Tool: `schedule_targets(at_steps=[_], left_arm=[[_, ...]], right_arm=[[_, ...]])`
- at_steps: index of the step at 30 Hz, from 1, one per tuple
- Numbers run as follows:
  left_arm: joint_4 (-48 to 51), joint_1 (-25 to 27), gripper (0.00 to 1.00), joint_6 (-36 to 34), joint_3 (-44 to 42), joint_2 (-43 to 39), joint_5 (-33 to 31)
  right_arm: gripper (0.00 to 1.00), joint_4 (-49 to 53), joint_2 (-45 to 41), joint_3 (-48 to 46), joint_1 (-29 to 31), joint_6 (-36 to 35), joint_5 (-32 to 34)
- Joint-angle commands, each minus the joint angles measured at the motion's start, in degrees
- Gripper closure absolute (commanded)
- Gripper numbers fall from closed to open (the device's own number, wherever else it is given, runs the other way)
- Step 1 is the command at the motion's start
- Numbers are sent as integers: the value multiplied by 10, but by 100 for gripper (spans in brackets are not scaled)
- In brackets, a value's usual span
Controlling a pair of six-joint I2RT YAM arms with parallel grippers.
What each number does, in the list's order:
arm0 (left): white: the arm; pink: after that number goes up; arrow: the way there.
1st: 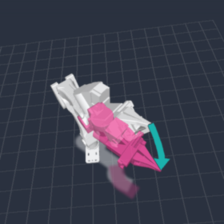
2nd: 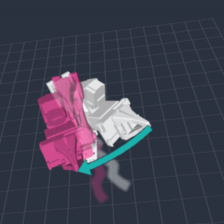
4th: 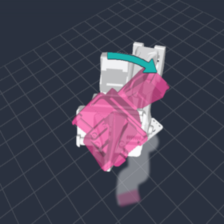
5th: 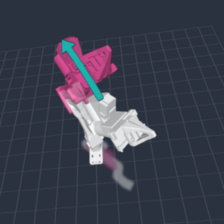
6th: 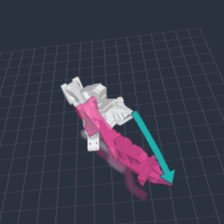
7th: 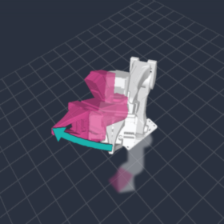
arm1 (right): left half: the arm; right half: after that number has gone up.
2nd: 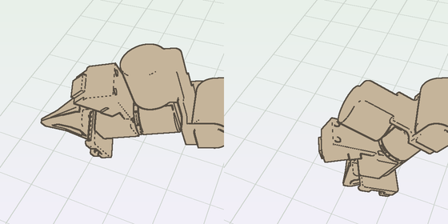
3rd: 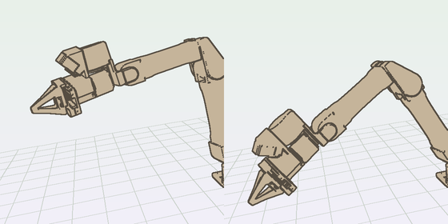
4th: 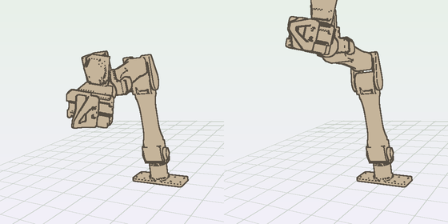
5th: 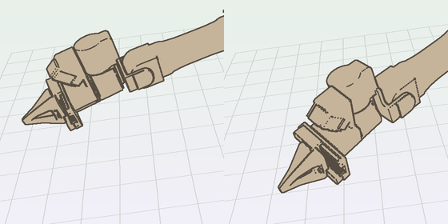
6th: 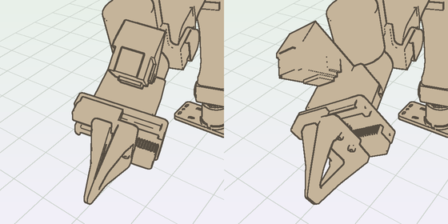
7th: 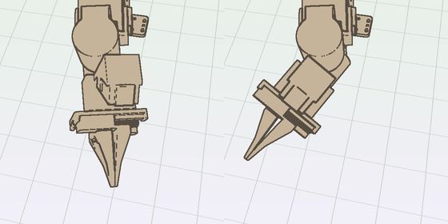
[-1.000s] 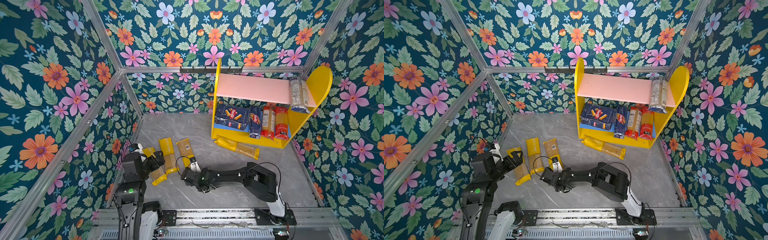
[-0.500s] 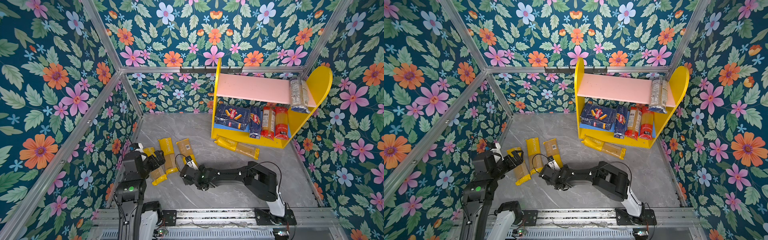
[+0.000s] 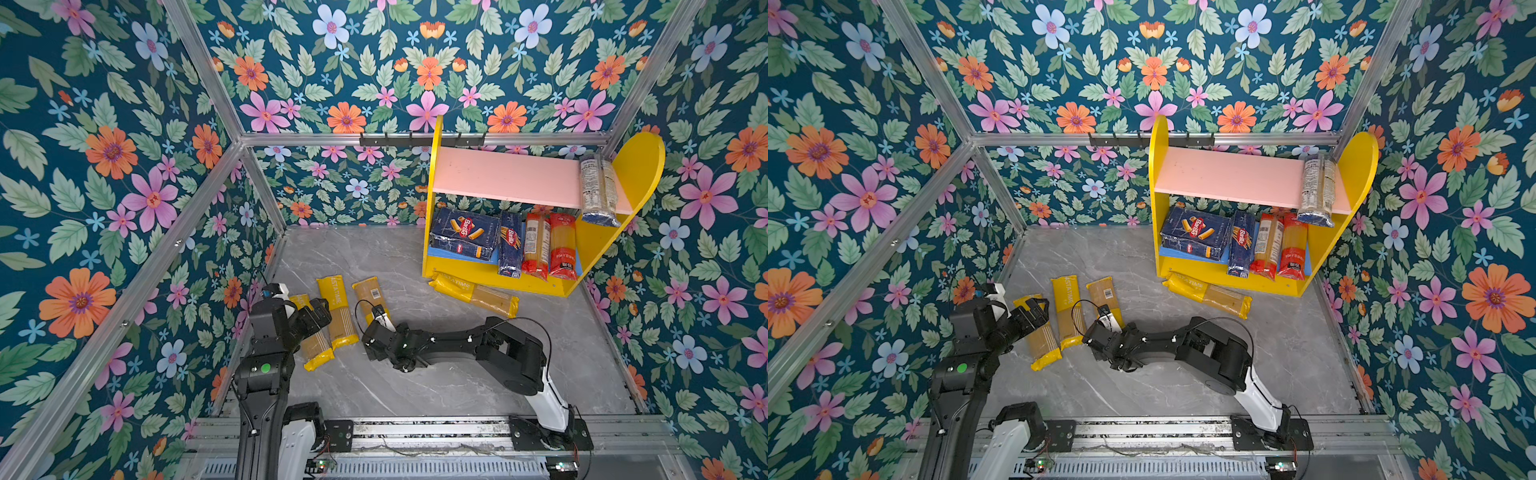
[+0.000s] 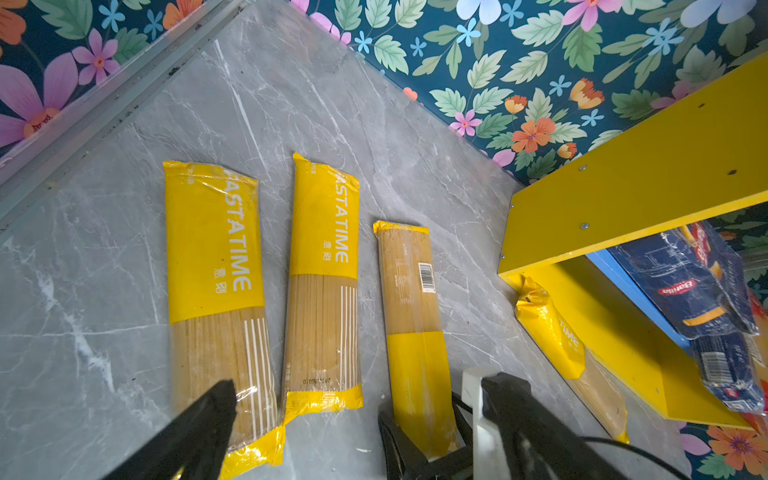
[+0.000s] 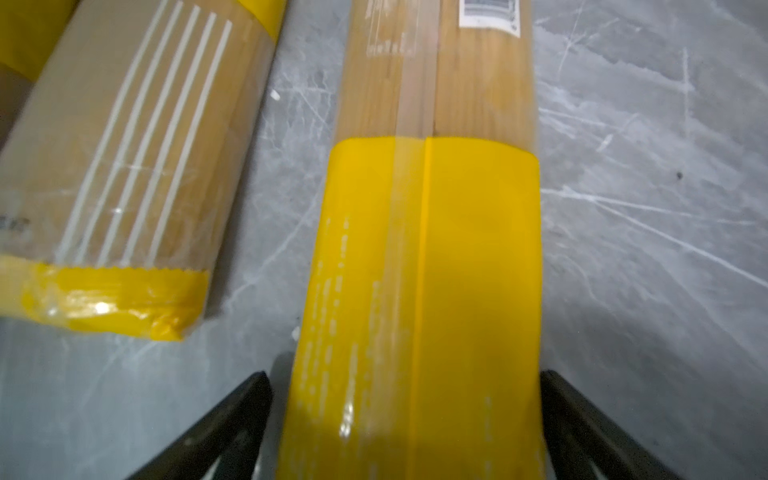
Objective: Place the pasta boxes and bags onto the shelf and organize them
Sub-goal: 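Lift the yellow pack upright with the right gripper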
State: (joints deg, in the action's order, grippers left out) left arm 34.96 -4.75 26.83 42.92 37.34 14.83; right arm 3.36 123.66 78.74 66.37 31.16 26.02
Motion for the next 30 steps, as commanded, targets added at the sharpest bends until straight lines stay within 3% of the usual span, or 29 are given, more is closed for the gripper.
schedule_targets(at_steps=[1,2,6,8,14,21,30], left_arm=[[-32,0,1,3,-7,9,11],[-34,0,1,3,-9,12,11],[-37,0,1,2,-10,20,13],[-38,0,1,2,-12,21,14],[-43,0,1,3,-13,25,25],[-33,1,1,-1,-5,28,31],[-54,0,0,-1,-18,46,45]], right_arm=[[5,37,20,-6,-1,23,-40],[10,42,24,-4,0,23,-41],[56,73,31,2,0,31,-37],[67,77,25,-6,-1,34,-38],[87,73,-27,-56,2,46,-50],[100,73,-118,-110,3,61,-59],[100,109,-255,-165,20,70,-12]])
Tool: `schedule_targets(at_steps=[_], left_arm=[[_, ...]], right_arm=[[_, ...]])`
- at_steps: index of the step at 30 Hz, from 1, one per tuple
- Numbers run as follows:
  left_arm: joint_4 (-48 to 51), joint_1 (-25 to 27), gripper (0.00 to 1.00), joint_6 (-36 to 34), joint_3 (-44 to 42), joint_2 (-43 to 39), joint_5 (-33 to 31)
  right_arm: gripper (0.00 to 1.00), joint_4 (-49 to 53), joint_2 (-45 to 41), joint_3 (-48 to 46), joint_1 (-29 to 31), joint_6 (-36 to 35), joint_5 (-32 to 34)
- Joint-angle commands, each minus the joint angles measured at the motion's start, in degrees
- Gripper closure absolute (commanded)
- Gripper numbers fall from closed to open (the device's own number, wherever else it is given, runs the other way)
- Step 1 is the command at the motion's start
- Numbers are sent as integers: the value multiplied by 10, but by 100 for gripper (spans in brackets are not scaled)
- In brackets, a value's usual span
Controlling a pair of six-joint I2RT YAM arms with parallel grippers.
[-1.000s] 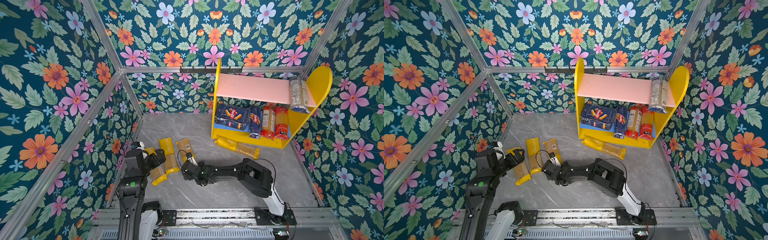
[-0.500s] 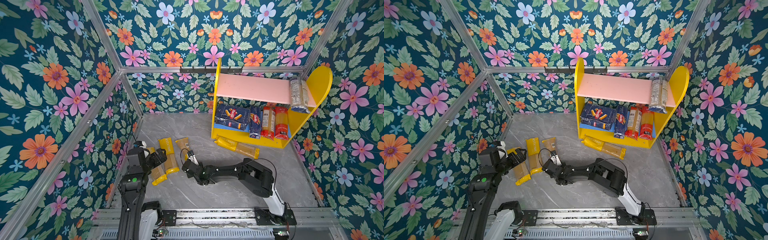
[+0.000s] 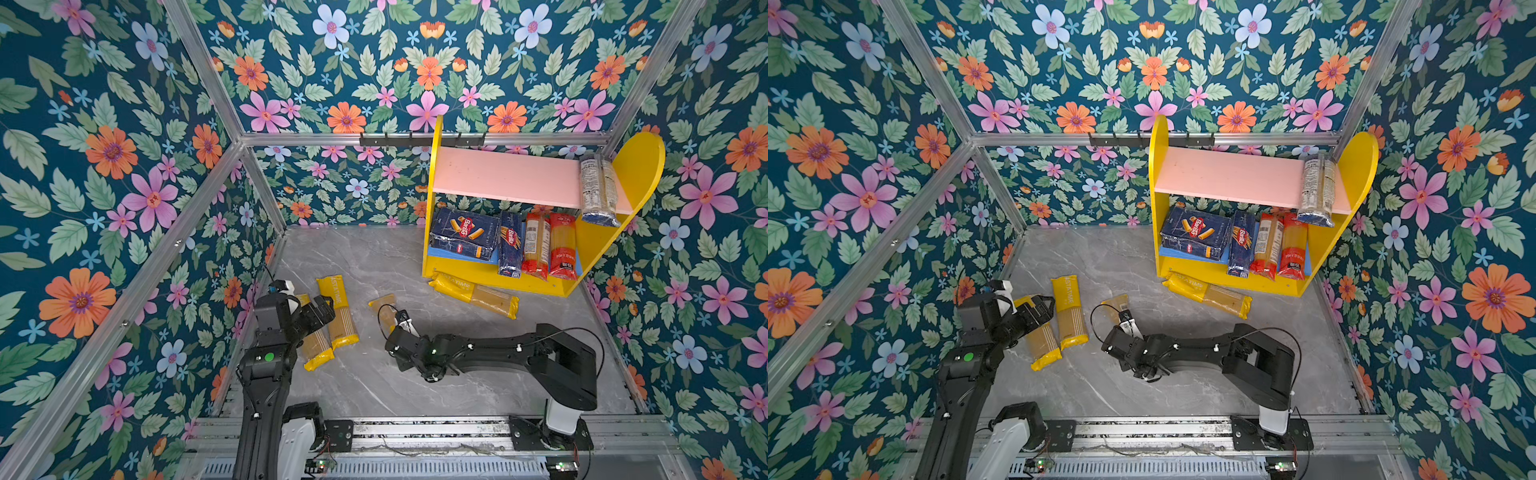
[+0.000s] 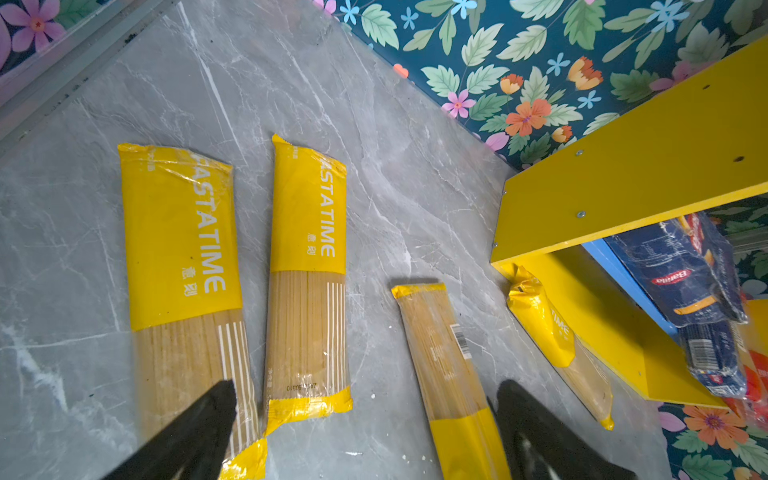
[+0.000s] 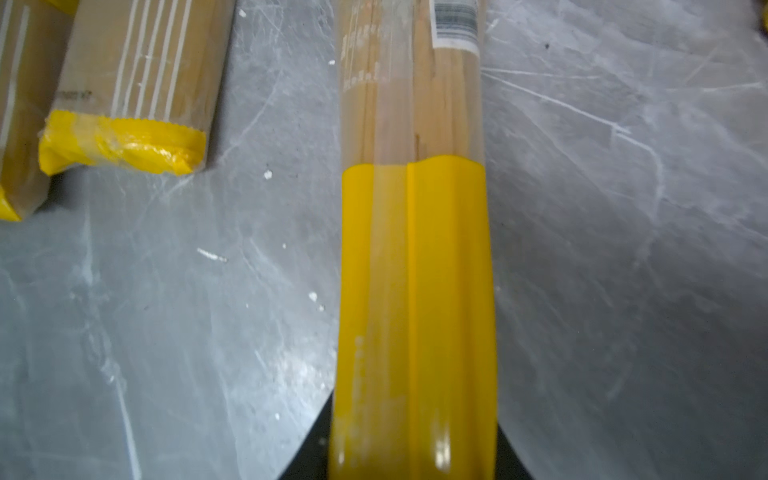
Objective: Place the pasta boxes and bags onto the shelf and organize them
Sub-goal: 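Lift the yellow pack upright with the right gripper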
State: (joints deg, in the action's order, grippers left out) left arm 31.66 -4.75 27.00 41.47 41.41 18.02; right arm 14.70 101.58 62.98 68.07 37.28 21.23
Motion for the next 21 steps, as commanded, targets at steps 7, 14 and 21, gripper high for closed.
schedule_targets(at_steps=[7,14,21], left_arm=[[-56,1,0,12,2,30,40],[-62,37,0,-1,13,55,55],[-73,244,0,8,65,120,-75]], right_arm=[[100,61,-151,-23,18,10,81],[100,167,-272,-16,20,7,125],[100,311,-406,17,24,-4,203]])
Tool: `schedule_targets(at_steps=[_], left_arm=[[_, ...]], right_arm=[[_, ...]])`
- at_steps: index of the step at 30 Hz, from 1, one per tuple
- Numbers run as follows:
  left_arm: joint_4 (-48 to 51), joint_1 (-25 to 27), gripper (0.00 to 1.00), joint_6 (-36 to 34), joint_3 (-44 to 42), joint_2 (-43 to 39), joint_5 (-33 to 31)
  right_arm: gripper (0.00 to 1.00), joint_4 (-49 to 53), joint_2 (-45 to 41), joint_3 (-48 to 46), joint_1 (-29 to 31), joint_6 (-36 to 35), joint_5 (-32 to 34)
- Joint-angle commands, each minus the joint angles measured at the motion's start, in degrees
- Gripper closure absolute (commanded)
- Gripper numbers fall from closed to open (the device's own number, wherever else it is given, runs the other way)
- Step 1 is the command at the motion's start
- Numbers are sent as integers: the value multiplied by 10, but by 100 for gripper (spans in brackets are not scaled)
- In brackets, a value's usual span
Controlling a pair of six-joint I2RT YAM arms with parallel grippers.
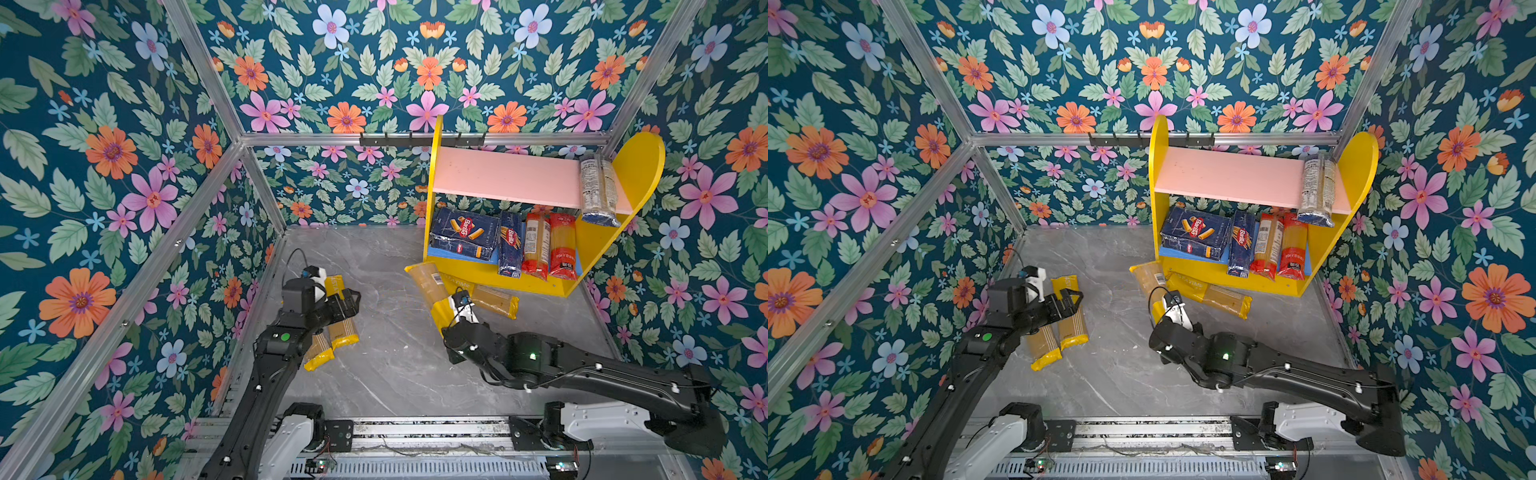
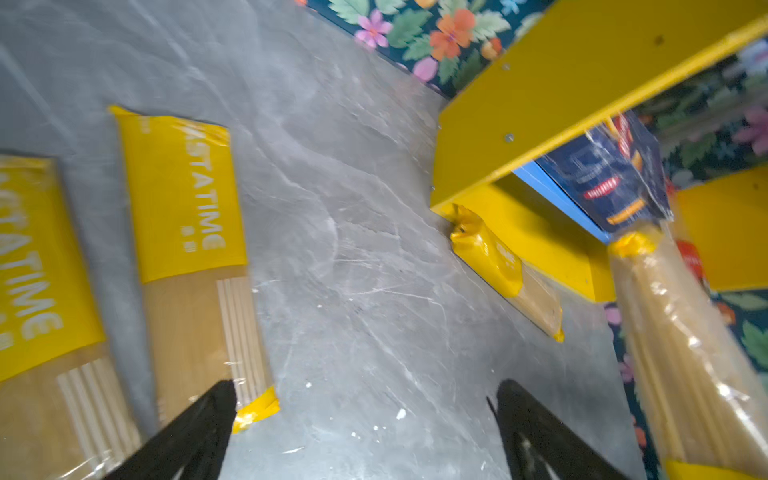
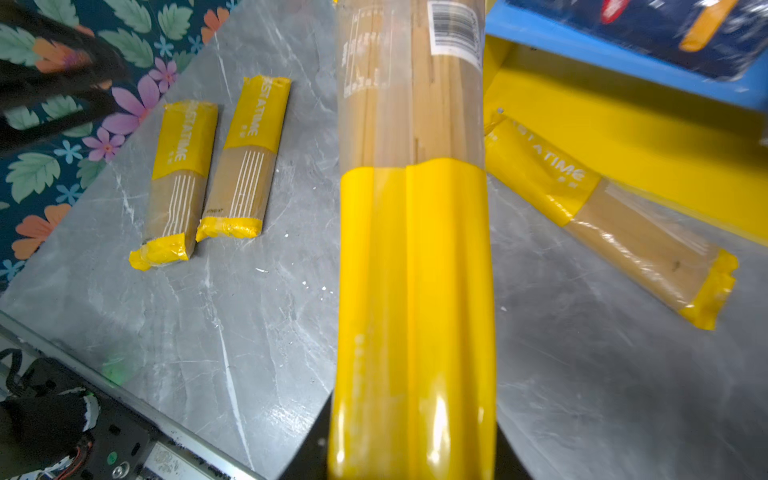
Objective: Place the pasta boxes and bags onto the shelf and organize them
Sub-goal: 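Lift the yellow pack upright with the right gripper, then carry the yellow pack to the top shelf with right while left moves shelfward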
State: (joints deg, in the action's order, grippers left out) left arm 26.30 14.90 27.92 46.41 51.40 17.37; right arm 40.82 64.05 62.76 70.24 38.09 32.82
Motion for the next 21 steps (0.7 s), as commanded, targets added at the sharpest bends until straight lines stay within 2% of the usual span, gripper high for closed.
schedule_targets(at_steps=[1,9,13,18,21], left_arm=[[-25,70,1,2,24,32,-80],[-41,254,1,-13,123,150,-182],[-34,304,1,-25,168,187,-213],[-26,343,1,-46,206,217,-234],[-17,370,1,-54,241,246,-253]], right_arm=[[100,73,-44,28,2,-12,101],[100,172,-106,114,2,-56,190],[100,183,-112,151,2,-81,232],[100,146,-117,190,2,-164,287],[100,122,-113,220,-18,-219,300]])
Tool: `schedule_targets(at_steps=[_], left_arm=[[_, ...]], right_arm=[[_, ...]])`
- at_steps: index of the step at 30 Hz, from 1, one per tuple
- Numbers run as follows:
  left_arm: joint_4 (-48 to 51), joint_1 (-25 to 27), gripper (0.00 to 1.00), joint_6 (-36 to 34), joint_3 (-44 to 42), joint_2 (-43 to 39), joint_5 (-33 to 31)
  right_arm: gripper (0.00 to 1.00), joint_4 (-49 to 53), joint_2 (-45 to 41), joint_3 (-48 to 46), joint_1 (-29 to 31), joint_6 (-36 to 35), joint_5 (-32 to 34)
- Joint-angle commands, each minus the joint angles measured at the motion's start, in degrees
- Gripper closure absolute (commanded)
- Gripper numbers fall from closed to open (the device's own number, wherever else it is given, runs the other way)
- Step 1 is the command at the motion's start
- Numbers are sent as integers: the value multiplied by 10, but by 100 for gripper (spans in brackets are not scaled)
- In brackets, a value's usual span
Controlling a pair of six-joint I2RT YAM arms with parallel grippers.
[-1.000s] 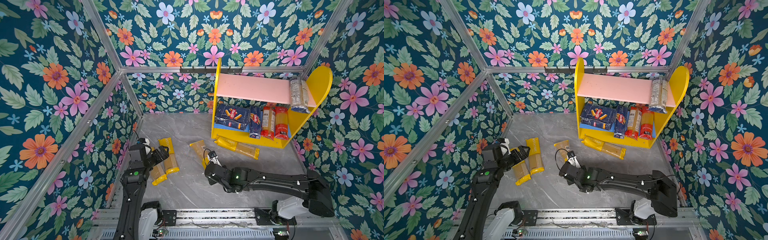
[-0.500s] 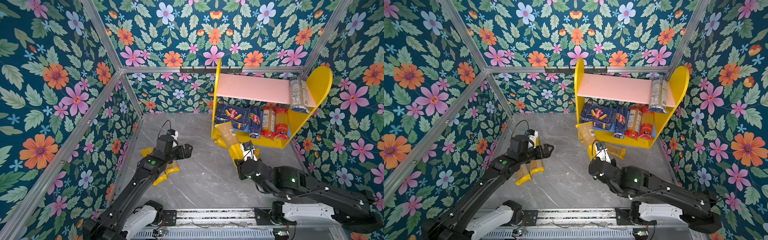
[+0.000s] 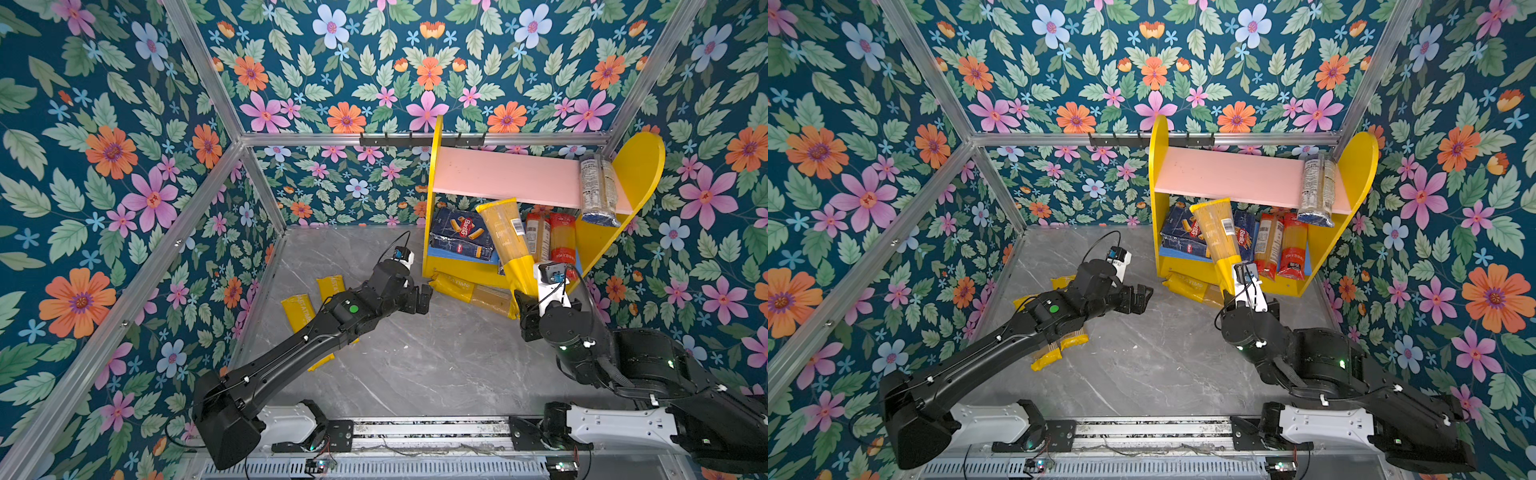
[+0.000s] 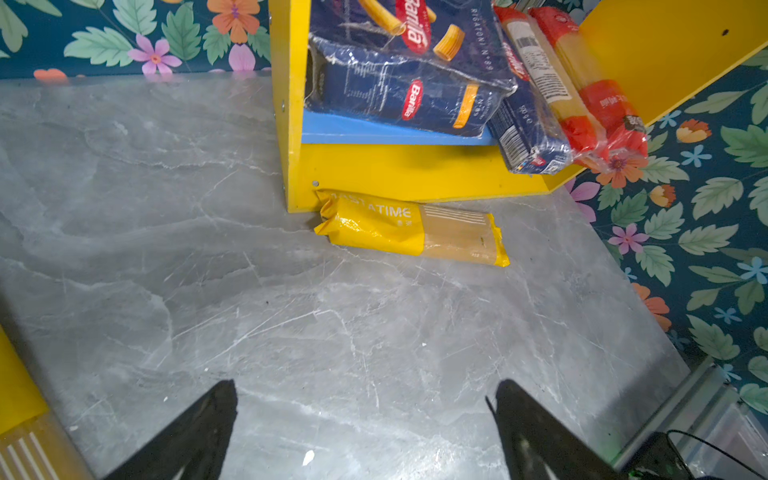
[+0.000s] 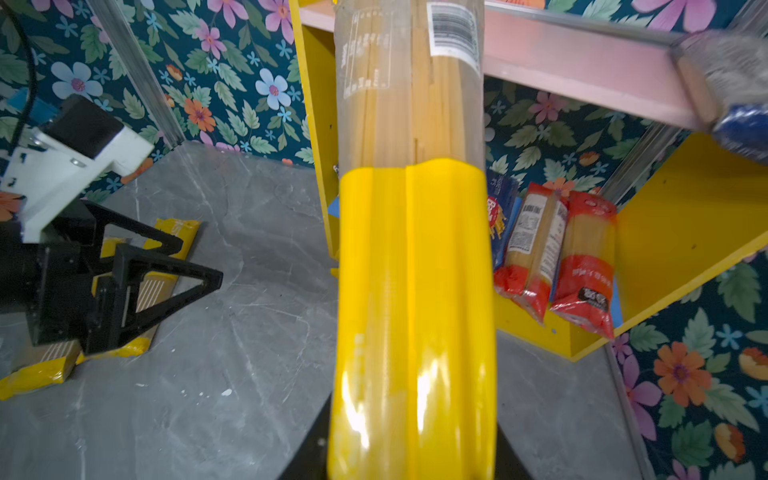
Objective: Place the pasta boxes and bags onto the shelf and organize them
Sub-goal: 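Carry the yellow pack to the top shelf with right while left moves shelfward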
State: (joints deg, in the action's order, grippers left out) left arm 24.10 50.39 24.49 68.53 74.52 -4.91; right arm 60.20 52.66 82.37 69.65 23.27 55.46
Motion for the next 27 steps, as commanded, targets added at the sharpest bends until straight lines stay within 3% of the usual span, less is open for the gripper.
schedule_targets(at_steps=[1,6,14,18,27], left_arm=[[4,21,1,-21,29,22,-31],[-6,38,1,-31,67,60,-26],[-10,39,1,-42,86,72,-24],[-6,39,1,-46,86,62,-33],[-1,39,1,-49,86,46,-44]], right_arm=[[100,-77,2,34,-23,-83,71],[100,-107,28,94,-116,-142,5],[100,-99,144,225,-312,-167,-172],[100,-97,215,311,-389,-188,-225],[100,-68,340,462,-546,-171,-331]])
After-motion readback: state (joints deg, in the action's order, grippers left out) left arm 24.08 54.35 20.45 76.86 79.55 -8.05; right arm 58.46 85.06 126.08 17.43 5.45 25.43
